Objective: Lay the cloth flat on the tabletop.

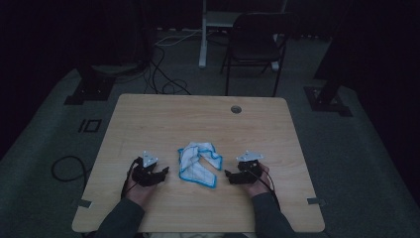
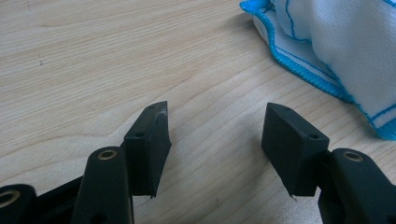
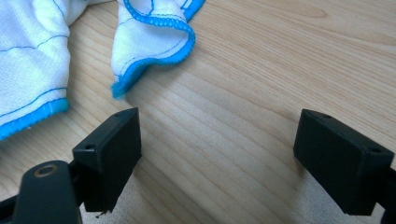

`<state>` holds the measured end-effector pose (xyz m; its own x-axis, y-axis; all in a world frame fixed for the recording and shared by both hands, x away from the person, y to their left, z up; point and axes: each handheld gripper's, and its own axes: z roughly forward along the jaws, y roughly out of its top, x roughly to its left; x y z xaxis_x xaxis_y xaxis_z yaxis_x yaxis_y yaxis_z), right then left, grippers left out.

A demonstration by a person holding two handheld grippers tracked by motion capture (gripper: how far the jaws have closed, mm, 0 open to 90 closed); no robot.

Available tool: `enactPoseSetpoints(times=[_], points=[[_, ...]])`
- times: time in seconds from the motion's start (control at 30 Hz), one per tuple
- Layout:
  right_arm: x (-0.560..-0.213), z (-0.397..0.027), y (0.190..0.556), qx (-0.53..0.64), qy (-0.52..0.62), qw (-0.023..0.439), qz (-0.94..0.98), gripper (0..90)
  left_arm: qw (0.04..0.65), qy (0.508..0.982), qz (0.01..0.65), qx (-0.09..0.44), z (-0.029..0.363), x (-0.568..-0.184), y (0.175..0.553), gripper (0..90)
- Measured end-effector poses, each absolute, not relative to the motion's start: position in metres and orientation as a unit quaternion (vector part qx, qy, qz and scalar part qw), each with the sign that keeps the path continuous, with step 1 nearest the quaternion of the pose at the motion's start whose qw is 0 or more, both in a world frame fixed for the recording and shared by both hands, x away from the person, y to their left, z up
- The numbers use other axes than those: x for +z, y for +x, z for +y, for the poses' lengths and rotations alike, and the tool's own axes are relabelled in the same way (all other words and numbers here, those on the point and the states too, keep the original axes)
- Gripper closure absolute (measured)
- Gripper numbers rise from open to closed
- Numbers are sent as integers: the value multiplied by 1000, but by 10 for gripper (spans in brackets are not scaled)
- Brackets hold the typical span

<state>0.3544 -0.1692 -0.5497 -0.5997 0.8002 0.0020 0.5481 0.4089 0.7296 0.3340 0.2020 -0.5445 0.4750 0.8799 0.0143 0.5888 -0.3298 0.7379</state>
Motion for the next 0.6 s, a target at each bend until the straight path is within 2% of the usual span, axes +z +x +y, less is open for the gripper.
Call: enactPoseSetpoints(times=[0.57, 0.6], points=[[-549, -169, 354, 357, 417, 181, 816, 195, 343, 787, 467, 212, 201, -544, 334, 439], [-549, -169, 353, 359, 418, 183, 815, 251, 344, 787, 466, 212, 201, -544, 334, 453]])
